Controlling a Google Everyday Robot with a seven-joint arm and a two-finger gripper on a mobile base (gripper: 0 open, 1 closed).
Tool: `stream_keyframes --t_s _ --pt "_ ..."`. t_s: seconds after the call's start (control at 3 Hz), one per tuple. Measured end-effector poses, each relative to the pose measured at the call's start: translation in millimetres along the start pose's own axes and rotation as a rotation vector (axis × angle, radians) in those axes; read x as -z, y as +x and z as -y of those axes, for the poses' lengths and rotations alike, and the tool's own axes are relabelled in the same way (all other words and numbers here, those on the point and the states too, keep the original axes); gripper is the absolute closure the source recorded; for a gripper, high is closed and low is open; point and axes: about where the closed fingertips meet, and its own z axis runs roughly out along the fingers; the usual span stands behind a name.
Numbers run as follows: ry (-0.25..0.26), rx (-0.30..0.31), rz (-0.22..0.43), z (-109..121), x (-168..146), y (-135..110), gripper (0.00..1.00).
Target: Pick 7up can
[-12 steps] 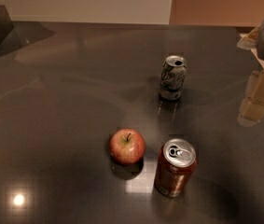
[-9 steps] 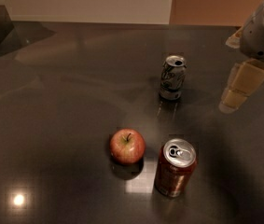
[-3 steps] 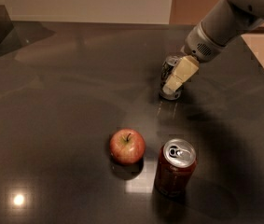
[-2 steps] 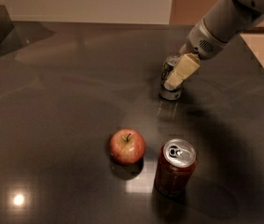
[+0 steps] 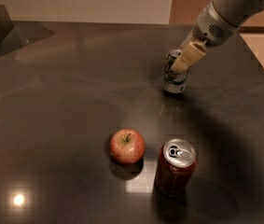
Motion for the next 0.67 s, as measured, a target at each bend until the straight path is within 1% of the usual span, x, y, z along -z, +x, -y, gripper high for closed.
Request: stream_keyframes --t_s 0.33,0.67 --pt "-0.018 0.048 -0.007 -4 27 -10 0.87" --pt "-0.021 0.104 -0.005 -10 51 -25 1.0"
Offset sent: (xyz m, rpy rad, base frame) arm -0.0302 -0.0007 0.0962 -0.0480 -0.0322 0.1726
